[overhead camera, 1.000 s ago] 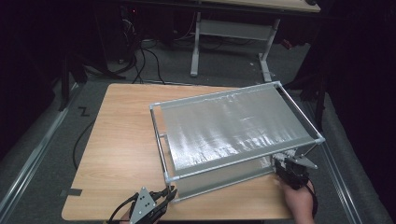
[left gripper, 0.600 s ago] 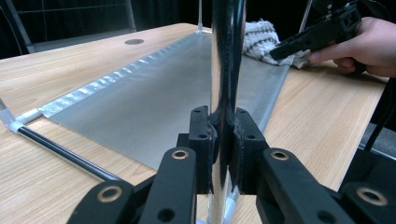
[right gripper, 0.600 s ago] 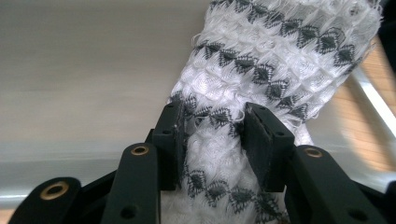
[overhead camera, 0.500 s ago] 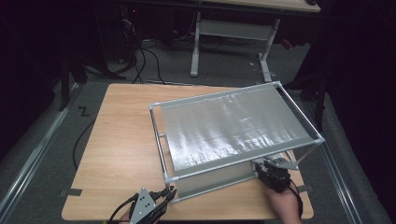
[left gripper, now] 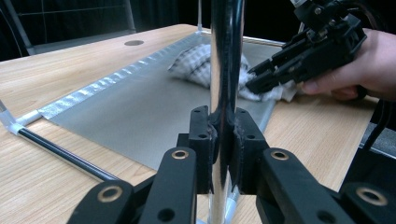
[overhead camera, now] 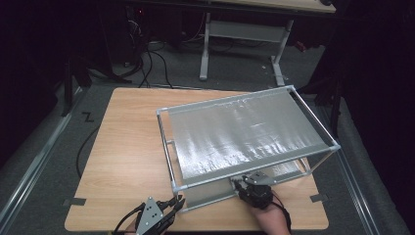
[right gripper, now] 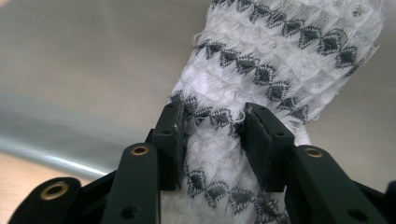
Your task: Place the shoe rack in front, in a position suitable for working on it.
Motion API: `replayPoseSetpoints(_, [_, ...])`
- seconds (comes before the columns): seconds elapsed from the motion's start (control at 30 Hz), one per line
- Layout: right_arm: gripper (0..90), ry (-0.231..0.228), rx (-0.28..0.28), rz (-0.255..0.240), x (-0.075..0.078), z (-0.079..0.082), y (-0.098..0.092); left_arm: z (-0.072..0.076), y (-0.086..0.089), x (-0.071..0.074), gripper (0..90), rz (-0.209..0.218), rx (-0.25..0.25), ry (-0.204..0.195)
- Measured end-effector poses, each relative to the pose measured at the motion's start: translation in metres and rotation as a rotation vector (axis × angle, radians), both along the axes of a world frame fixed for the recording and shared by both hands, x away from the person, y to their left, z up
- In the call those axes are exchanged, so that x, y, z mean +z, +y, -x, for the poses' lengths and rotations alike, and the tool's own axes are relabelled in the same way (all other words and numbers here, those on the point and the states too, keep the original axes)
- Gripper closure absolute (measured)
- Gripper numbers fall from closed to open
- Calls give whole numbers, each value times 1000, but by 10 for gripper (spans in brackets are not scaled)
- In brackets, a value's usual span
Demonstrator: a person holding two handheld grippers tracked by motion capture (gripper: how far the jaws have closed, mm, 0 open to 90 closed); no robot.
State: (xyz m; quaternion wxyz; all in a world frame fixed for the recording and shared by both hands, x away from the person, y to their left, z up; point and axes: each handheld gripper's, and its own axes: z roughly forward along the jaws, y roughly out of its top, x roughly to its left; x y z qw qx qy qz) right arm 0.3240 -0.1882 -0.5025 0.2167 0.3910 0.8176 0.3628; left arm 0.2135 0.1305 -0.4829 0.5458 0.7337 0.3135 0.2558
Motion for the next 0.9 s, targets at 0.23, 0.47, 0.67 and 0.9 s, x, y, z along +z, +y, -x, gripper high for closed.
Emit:
replayPoseSetpoints(0.23, [599, -12, 133, 8, 0, 18, 44, -1, 1, 0, 806, 6, -5, 1])
replayPoseSetpoints(0.47, [601, -4, 209, 9, 1, 30, 78, -1, 1, 0, 807, 12, -3, 10])
replayPoseSetpoints(0.67, [605, 6, 267, -12, 1, 39, 100, -1, 1, 0, 807, 15, -2, 13])
replayPoseSetpoints(0.9, [608, 12, 318, -28, 2, 46, 108, 0, 0, 0, 807, 12, -4, 8])
